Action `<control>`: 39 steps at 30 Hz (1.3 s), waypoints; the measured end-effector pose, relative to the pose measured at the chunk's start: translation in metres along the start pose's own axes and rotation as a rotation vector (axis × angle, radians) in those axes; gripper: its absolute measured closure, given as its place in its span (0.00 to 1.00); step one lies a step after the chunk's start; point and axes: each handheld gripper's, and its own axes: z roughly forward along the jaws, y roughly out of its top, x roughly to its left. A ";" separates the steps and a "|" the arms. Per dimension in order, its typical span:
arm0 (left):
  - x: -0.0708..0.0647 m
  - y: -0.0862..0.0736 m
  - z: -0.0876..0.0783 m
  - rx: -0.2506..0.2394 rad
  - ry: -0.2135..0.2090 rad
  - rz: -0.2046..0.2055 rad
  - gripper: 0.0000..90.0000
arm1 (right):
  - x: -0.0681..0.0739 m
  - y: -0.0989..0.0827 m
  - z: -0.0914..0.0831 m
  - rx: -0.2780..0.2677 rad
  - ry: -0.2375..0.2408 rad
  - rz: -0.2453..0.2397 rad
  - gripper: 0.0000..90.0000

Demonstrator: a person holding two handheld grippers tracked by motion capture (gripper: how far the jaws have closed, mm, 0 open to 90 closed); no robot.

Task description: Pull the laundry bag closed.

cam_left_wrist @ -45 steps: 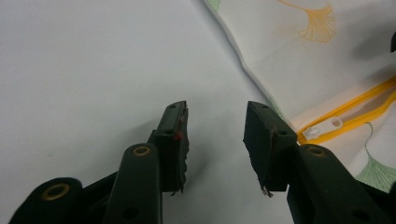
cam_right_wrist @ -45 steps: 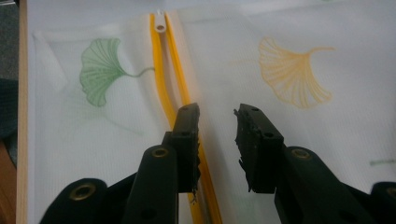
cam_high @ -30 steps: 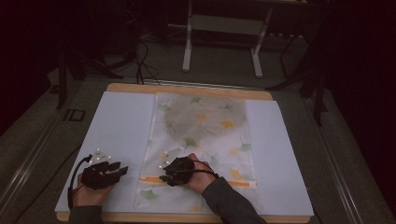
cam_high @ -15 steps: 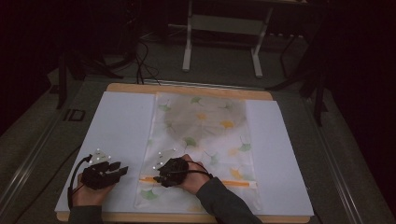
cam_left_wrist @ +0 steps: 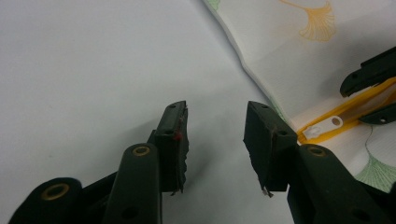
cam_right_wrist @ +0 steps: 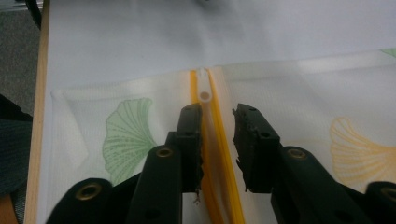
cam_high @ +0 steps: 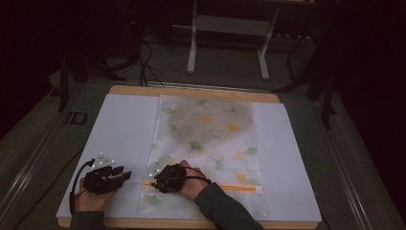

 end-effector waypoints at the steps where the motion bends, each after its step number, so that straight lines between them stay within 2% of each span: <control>1: 0.000 0.000 0.000 0.000 0.000 0.000 0.66 | 0.000 0.001 0.001 0.000 0.003 -0.003 0.80; 15: 0.000 0.000 -0.001 -0.001 -0.003 -0.001 0.66 | 0.002 0.012 0.014 0.020 0.026 -0.021 0.83; 26: 0.000 0.000 0.000 0.001 -0.004 0.000 0.66 | -0.001 0.014 0.022 0.010 0.047 0.005 0.85; 34: 0.000 0.000 0.000 0.001 -0.005 -0.002 0.66 | -0.004 0.014 0.025 -0.004 0.066 0.029 0.90; 39: 0.000 0.000 0.001 0.005 -0.008 -0.001 0.65 | -0.004 0.015 0.025 0.006 0.070 0.011 0.92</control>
